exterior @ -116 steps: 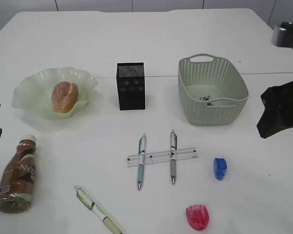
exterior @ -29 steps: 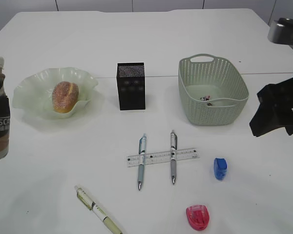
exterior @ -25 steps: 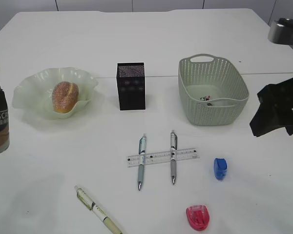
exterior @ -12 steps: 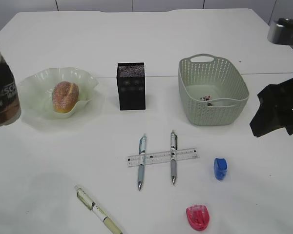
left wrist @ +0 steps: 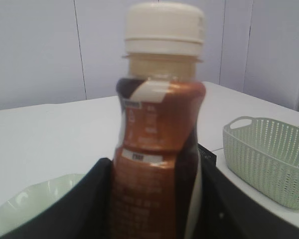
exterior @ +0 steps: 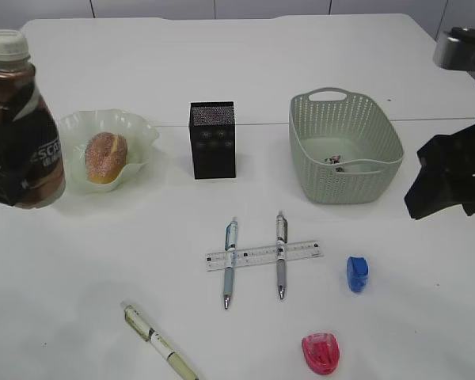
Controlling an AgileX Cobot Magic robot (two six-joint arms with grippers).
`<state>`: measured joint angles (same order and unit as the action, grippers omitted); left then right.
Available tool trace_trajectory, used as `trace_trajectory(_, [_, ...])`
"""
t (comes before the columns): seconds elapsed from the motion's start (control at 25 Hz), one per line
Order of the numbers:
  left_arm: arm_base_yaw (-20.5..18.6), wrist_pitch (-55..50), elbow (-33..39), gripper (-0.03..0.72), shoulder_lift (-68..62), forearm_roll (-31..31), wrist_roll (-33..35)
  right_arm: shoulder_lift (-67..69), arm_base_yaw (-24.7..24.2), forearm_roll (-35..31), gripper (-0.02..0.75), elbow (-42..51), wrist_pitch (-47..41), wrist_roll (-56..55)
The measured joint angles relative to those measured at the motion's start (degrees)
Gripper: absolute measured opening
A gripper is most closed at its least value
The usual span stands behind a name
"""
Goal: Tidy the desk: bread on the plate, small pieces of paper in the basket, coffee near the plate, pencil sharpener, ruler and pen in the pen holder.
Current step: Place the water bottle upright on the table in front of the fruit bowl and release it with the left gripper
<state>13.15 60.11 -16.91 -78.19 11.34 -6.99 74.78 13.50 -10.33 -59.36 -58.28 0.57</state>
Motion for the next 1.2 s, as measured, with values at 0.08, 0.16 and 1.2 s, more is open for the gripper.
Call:
trace_trajectory(0.08, [0.00, 1.50, 0.00, 0.365, -2.01, 0.15, -0.69, 0.00, 0.00, 0.00, 0.491, 0.00, 0.00, 0.00])
trace_trajectory(0.16, [0.00, 2.55, 0.00, 0.364, -4.39, 0.35, -1.11, 0.00, 0.00, 0.00, 0.491, 0.00, 0.00, 0.00])
trace_trajectory(1.2, [0.00, 4.16, -10.21, 0.359, -34.29, 2.38, -2.20, 0.00, 0.00, 0.71, 0.491, 0.00, 0.38, 0.13])
